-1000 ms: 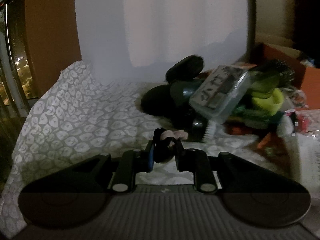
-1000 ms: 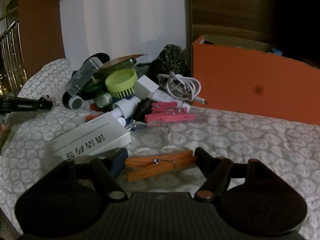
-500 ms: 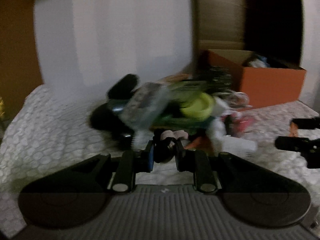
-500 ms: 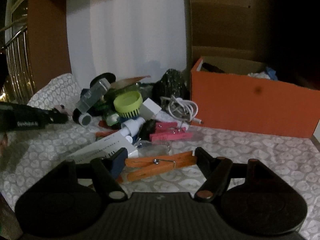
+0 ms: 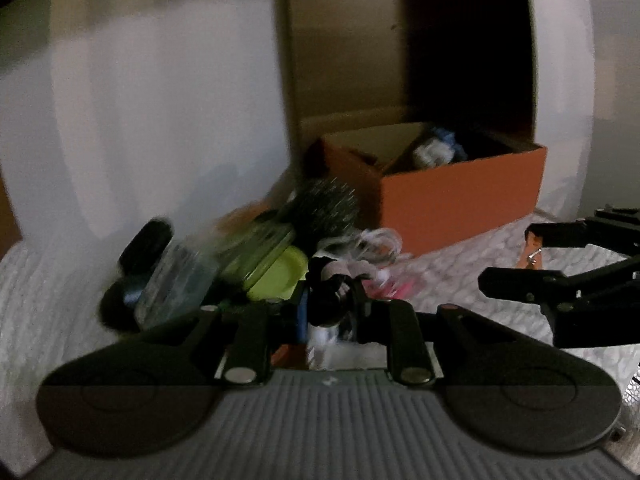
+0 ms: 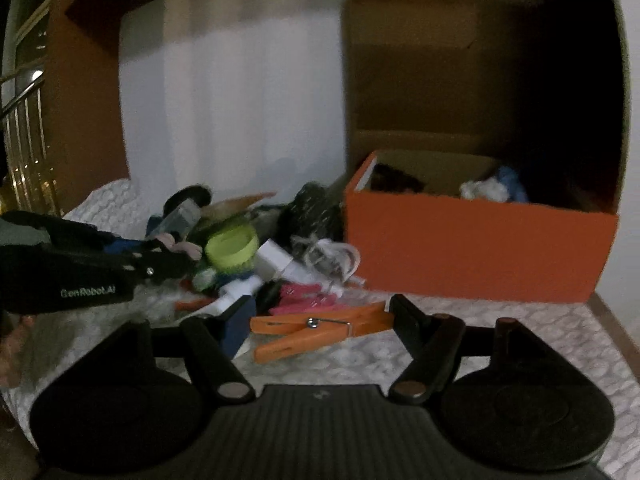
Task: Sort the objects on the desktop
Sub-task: 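Carry the black object and orange clothespin over the orange box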
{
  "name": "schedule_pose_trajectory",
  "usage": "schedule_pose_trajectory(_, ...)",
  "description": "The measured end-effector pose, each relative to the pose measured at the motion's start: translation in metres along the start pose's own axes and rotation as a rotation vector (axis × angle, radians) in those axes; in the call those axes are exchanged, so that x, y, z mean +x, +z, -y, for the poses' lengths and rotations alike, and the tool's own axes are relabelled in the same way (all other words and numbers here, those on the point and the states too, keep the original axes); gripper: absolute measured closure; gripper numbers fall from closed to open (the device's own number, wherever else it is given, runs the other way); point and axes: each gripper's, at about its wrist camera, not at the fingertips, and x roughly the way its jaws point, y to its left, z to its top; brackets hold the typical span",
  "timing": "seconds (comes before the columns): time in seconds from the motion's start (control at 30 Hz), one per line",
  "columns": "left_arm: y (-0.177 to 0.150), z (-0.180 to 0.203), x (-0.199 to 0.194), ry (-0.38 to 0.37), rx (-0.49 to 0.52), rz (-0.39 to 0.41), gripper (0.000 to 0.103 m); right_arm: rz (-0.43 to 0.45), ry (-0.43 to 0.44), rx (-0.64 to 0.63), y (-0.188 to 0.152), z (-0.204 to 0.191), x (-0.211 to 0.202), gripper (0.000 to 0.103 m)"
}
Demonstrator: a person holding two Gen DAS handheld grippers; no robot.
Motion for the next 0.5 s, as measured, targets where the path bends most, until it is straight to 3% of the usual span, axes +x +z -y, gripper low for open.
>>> schedule_pose_trajectory(0.2,0.025,0.022,0.011,-0.031,0.042,0.038,0.081,0.064,-0.053,0.021,0.019,0.024,-0.013,0.030)
schedule_pose_trajectory(0.5,0.050,0.047,0.031,-0.006,0.102,0.078,0.081,0.120,-0.108,0.042,0.039,0.059,-0.025,0.030)
